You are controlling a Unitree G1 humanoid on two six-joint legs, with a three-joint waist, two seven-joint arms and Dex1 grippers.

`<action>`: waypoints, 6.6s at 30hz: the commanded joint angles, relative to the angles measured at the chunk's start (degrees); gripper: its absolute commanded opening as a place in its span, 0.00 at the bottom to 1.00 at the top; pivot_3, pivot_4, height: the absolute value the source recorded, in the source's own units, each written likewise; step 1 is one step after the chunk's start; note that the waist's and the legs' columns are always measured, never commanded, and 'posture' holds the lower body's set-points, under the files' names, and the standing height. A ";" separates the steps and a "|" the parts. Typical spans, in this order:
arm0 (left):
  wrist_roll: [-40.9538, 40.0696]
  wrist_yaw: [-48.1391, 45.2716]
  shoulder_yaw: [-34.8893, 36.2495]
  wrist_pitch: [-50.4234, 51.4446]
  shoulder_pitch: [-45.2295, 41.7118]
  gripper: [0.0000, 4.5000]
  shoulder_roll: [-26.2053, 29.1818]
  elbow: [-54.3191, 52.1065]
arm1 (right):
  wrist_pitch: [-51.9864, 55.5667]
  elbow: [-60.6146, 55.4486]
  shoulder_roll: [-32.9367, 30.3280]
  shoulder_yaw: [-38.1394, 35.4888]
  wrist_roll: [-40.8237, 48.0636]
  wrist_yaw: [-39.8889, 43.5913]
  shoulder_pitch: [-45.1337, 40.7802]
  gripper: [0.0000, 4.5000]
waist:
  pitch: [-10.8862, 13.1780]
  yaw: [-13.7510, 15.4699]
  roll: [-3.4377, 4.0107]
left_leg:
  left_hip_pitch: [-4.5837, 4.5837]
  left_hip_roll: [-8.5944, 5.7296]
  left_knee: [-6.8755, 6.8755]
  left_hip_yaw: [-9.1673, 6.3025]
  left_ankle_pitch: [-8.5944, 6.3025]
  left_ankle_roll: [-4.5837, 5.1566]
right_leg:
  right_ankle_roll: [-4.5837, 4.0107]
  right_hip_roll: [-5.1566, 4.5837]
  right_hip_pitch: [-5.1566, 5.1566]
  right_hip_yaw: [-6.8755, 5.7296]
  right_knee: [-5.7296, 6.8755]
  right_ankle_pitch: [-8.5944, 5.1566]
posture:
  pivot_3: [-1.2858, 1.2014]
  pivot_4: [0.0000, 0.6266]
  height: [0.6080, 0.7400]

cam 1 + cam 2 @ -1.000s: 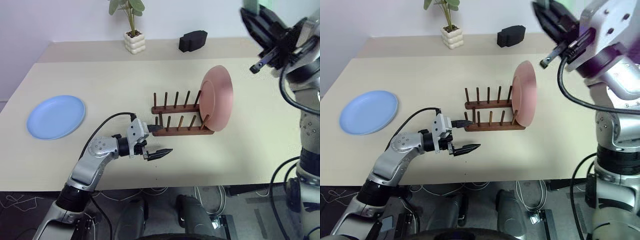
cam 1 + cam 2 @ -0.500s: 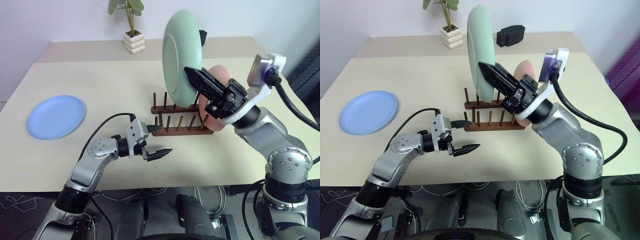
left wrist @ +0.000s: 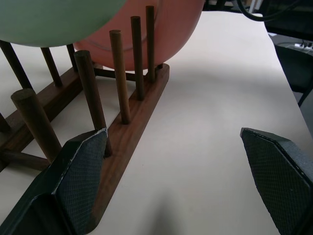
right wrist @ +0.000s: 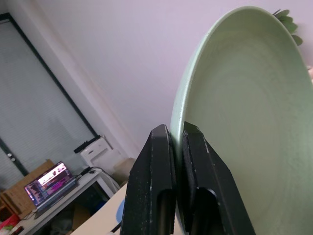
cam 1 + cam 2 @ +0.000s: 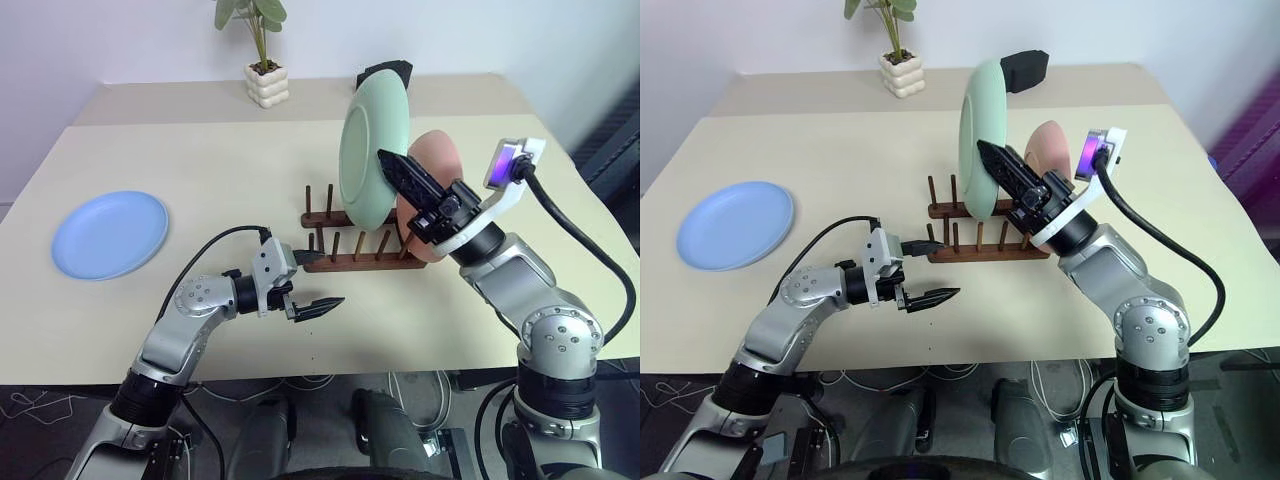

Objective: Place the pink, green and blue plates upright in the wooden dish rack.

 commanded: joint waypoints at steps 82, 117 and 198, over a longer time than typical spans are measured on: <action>-8.02 4.19 11.51 3.70 -1.27 1.00 0.26 0.72 | -1.50 -3.84 -19.76 -1.74 -18.51 14.47 -5.04 0.99 | 0.14 -0.05 0.00 | -0.26 0.06 -0.08 0.02 -0.02 0.01 | 0.16 -0.04 -0.23 -0.04 -0.17 -0.12 | 0.52 0.24 0.99; -0.52 67.73 58.80 44.59 -12.45 1.00 5.86 21.92 | -9.62 9.99 -2.83 23.42 -56.32 30.11 -18.11 0.99 | 0.18 0.05 -0.58 | -0.59 -0.15 -0.05 -0.11 0.04 -0.13 | 0.44 -0.07 -0.63 -0.16 0.03 0.28 | 0.52 0.24 0.99; -13.14 54.70 47.69 19.95 -38.07 0.99 -1.75 2.24 | -40.01 32.60 7.52 27.47 -91.50 23.81 -31.14 0.00 | 0.19 -0.44 -0.88 | -0.79 -0.21 -0.03 -0.14 0.24 -0.46 | 0.44 0.00 -0.86 -0.17 0.12 0.48 | 0.52 0.24 0.99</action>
